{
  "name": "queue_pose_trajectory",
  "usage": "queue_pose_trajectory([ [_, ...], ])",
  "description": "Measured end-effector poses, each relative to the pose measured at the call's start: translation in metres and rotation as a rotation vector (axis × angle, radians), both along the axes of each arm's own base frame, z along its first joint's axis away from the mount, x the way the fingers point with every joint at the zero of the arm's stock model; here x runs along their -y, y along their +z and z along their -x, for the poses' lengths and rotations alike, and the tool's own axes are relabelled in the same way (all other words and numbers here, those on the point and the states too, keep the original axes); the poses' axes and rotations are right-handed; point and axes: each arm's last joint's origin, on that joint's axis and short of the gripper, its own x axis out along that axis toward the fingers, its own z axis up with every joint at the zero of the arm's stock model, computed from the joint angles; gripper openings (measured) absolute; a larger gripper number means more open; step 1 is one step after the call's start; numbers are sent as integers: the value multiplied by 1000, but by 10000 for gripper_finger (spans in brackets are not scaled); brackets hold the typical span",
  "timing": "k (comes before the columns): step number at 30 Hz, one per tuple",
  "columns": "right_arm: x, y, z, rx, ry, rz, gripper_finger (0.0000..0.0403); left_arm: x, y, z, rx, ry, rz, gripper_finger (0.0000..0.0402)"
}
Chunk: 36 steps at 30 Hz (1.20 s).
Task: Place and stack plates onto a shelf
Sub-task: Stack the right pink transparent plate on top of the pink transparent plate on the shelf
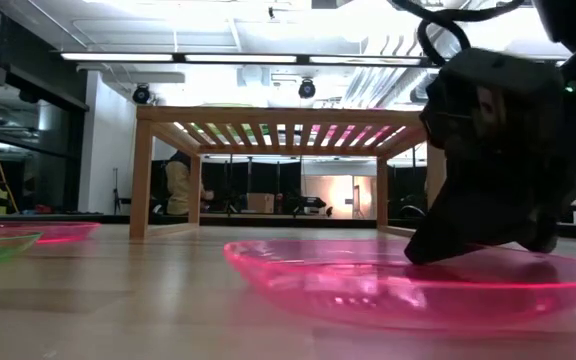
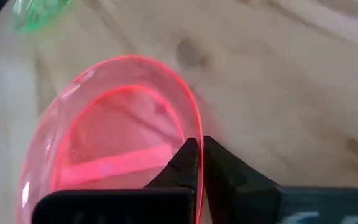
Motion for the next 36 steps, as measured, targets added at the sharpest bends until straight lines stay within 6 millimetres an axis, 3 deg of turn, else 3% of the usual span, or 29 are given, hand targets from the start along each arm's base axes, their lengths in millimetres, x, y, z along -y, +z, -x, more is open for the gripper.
queue_pose_trajectory([
  [12,10,35,-28,215,352,-226,0,0,0,0,-1,0,-8,138],
  [22,33,69,-48,508,486,-407,0,0,0,0,-1,0,-7,138],
  [29,88,142,-41,738,400,-280,0,0,0,0,-1,0,-7,138],
  [33,132,185,-13,762,234,-106,0,0,0,0,-1,0,-8,138],
  [36,161,204,16,693,19,14,0,0,0,0,-1,0,-8,138],
])
